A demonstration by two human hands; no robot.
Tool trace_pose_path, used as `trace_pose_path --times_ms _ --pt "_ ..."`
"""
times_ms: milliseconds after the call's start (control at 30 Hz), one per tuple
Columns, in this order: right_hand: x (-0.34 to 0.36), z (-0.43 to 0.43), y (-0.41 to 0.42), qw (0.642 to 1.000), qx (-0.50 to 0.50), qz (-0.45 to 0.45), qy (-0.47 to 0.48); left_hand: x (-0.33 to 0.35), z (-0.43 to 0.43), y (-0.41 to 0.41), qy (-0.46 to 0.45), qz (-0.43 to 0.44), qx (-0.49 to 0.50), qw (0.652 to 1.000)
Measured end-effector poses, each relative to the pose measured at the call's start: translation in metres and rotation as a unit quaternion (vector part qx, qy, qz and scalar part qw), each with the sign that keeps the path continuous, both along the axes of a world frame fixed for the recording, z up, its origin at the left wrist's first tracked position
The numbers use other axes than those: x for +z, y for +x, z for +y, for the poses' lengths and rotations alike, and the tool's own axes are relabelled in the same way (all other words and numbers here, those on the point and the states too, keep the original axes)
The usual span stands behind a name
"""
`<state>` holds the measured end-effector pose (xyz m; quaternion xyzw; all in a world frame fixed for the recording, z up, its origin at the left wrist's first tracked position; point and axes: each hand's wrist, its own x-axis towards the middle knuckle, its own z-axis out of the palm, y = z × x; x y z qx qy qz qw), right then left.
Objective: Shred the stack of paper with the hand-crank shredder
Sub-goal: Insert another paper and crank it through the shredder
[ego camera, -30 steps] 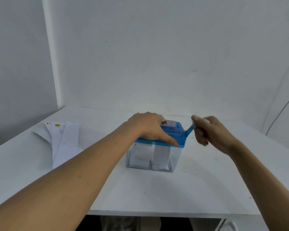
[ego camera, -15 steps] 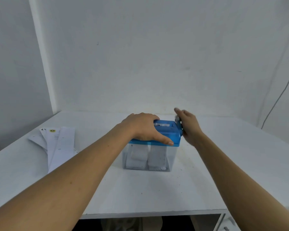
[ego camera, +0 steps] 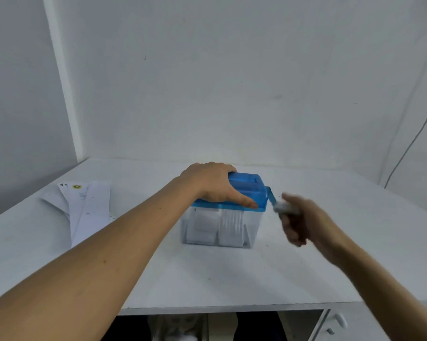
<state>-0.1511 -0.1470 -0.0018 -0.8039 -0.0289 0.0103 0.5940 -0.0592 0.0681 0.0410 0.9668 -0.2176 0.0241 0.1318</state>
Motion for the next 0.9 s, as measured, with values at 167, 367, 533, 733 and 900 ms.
trace_pose_path --times_ms 167,367,533,733,900 --pt "0.043 -0.009 0.013 0.993 0.014 -0.103 -0.053 -0.001 0.000 -0.002 0.008 -0.003 -0.009 1.000" --pt "0.031 0.007 0.085 0.983 -0.131 -0.130 -0.004 0.000 0.000 -0.002 0.007 0.000 -0.004 1.000" --pt "-0.013 0.009 0.111 0.993 -0.110 0.005 -0.052 -0.003 0.000 -0.001 -0.002 0.000 -0.002 1.000" --pt "-0.034 -0.003 0.095 0.990 -0.062 0.079 -0.094 -0.003 -0.001 -0.001 0.009 0.004 0.001 1.000" --pt "-0.011 -0.003 0.101 0.982 -0.144 -0.060 -0.105 0.003 -0.001 0.001 0.011 0.033 0.008 0.999"
